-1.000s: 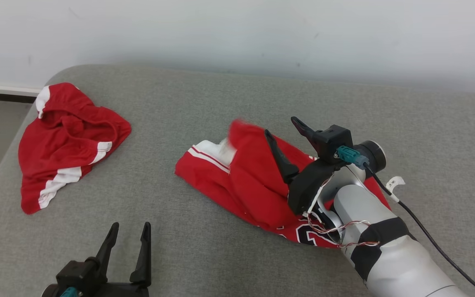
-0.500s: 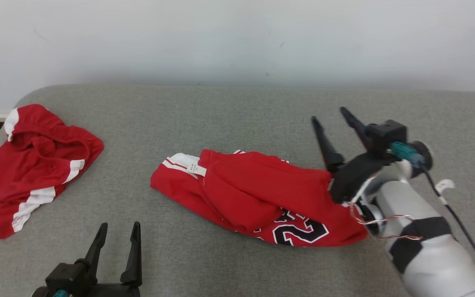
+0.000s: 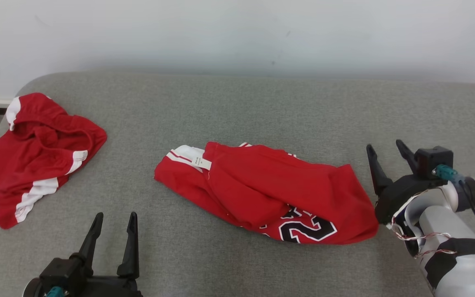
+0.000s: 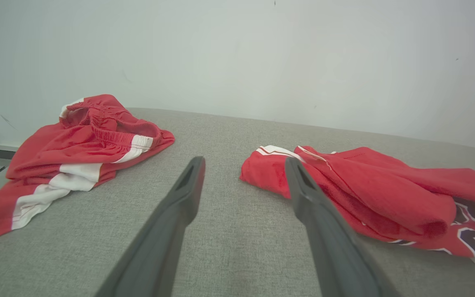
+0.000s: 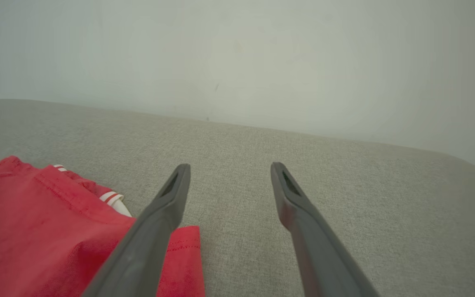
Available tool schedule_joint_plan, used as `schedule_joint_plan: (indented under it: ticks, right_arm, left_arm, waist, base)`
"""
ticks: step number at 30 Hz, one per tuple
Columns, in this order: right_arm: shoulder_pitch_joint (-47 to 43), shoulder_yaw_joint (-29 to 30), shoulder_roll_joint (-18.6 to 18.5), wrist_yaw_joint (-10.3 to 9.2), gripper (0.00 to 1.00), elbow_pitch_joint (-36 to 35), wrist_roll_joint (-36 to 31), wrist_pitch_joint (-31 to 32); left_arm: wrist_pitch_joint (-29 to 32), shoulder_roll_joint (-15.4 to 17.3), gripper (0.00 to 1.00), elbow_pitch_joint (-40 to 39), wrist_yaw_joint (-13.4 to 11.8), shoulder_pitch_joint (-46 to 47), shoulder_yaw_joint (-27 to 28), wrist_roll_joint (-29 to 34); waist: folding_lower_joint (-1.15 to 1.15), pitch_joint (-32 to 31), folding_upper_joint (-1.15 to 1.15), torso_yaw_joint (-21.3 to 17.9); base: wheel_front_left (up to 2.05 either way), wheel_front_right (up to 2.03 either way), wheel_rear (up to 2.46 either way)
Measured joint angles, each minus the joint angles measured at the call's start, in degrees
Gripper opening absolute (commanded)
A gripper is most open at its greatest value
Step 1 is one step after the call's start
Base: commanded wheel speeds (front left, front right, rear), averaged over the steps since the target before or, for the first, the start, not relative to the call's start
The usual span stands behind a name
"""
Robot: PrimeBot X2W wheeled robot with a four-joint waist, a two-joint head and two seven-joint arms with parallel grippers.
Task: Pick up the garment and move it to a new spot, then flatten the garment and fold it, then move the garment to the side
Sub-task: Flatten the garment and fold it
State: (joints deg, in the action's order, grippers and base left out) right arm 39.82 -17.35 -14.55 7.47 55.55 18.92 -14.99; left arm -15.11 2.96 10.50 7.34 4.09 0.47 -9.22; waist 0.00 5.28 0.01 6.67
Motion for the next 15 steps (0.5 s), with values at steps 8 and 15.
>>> schedule_joint_plan:
  ticks: [8, 15]
  right_arm:
    - [1.57, -0.80, 1.24, 0.00, 1.00, 8.27, -0.02, 0.91]
    - [2.46, -1.96, 2.37, 0.00, 1.00, 13.63, 1.35, 3.32]
  left_arm:
    - [-0.01, 0.00, 1.00, -0.18, 0.08, 0.82, -0.52, 0.14]
    - [0.00, -0.01, 1.00, -0.19, 0.10, 1.77, -1.00, -0.02]
  waist:
    - [0.00, 1.66, 0.00, 2.07]
    - [0.00, 2.92, 0.00, 3.79]
  base:
    - [0.00, 0.00, 0.00]
    - [0.00, 0.00, 0.00]
